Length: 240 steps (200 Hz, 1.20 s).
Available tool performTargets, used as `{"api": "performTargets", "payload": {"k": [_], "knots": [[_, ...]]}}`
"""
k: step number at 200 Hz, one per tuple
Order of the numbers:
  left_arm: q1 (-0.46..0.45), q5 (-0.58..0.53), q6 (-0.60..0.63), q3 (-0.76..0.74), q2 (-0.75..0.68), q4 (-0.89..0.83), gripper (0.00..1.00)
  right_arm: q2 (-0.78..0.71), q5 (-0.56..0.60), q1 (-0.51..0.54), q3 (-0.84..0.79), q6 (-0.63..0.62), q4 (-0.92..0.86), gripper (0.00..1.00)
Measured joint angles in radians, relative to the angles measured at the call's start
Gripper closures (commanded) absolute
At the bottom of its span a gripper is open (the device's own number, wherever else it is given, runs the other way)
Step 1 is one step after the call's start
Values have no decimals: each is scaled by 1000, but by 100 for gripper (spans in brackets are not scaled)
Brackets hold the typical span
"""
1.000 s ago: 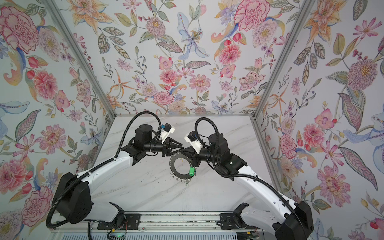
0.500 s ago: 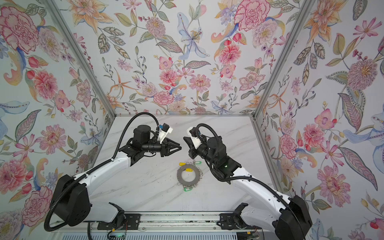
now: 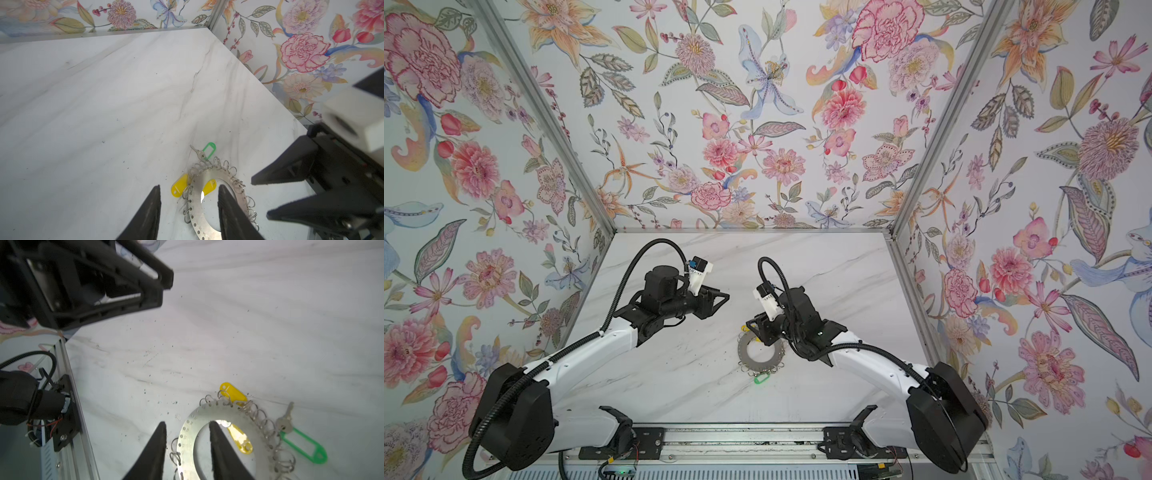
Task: Remove the keys from the keyring
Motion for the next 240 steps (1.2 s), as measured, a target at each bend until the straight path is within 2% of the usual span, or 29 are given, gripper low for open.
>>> {"api": "performTargets", "payload": {"k": [24,31,39,102,164,203,228,240], "knots": [[15,-97,-19,-59,-54,2,48,124,50,88,55,53,-117,47],[23,-117,-26,-77,-73,5,47,154,67,106,73,70,-146,37],[32,-137,-32,-98,-95,12,47,184,87,126,95,94,-177,32],[53,-172,-55,-197,-182,46,45,414,267,232,312,166,-328,31],[70,-169,-55,-222,-201,54,45,446,416,251,340,177,-422,32],[71,-164,-55,-222,-201,64,45,459,432,266,358,185,-434,34],[71,-164,-55,-222,-201,66,45,505,436,266,379,195,-424,44],[71,-164,-55,-222,-203,64,44,512,437,266,383,199,-409,56]]}}
